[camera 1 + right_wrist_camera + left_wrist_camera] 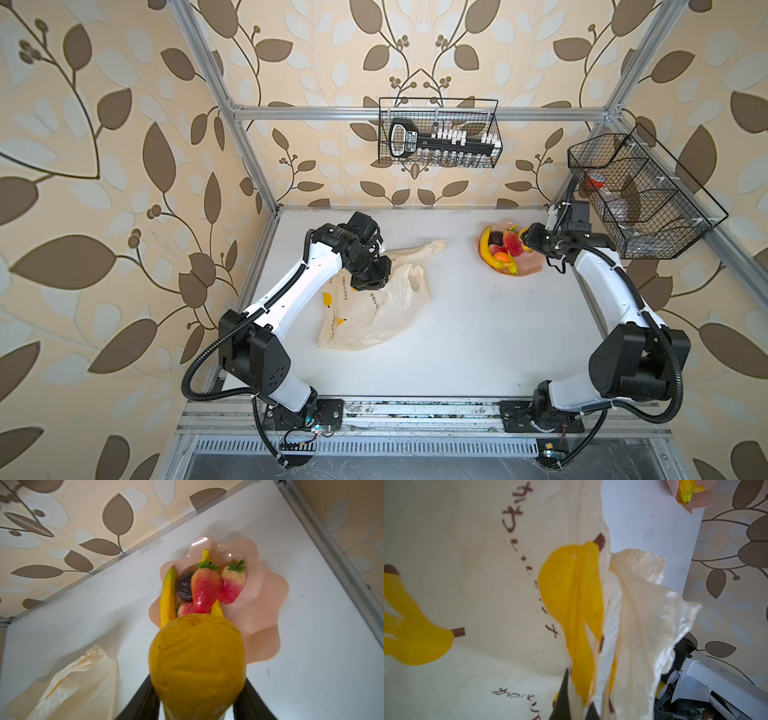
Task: Place the fruits into the plastic bag
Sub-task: 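Lift the yellow fruit and carry it with the right gripper toward the bag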
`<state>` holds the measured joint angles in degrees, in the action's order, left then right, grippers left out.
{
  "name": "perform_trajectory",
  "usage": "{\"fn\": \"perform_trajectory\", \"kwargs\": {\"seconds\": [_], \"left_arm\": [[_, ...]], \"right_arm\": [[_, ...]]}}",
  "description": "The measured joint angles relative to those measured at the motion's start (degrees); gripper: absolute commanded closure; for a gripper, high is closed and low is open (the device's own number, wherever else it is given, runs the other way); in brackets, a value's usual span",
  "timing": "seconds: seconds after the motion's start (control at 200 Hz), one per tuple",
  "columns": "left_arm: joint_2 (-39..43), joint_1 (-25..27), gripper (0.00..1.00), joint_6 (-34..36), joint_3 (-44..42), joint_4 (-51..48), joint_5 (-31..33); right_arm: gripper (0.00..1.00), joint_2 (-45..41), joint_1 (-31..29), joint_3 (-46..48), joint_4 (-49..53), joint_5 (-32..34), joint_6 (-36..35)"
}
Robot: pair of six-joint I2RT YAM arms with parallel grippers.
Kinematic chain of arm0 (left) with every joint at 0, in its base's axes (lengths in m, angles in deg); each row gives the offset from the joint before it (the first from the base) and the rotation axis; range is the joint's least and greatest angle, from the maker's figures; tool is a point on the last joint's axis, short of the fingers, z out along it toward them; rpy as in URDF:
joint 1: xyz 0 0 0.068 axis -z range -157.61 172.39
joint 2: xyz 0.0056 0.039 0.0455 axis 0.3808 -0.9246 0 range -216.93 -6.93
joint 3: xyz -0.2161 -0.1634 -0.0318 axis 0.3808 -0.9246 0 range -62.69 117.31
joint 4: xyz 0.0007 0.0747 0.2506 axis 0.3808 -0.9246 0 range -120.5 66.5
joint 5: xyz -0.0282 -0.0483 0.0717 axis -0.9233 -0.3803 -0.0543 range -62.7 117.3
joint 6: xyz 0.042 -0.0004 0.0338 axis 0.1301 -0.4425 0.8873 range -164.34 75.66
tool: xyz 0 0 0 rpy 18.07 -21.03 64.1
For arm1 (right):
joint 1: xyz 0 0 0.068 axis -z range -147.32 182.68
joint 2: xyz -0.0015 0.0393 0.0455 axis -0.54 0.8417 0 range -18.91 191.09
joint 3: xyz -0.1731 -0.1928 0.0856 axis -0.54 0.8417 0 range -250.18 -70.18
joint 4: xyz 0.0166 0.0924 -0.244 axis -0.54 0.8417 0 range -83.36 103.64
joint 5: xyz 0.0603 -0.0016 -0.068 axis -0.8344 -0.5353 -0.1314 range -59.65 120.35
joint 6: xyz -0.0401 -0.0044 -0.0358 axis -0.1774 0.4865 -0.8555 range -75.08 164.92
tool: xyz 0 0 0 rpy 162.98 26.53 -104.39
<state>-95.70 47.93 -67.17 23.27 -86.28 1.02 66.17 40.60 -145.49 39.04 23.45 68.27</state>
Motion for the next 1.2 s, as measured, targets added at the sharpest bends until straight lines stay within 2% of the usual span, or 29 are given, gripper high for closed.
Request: {"fn": "perform_trajectory", "kwargs": {"seconds": [0.17, 0.62, 0.955, 1.2], "left_arm": [[0.00, 0.00, 1.00, 1.22, 0.33, -0.59, 1.05], [0.00, 0.00, 1.00, 3.89, 2.78, -3.32, 2.36], [0.00, 0.00, 1.00, 4.94, 3.87, -3.69, 2.69], [0.00, 0.00, 1.00, 4.96, 3.87, -3.76, 2.71]], "right_arm": [[0.67, -2.60, -0.46, 5.66, -3.48, -6.05, 3.48], [0.66, -17.20, -2.08, 23.69, -13.55, -19.34, 15.87], [0.68, -17.35, -2.47, 29.92, -22.25, -26.73, 23.67], [0.69, -14.29, -8.26, 29.97, -29.20, -28.35, 28.24]]}}
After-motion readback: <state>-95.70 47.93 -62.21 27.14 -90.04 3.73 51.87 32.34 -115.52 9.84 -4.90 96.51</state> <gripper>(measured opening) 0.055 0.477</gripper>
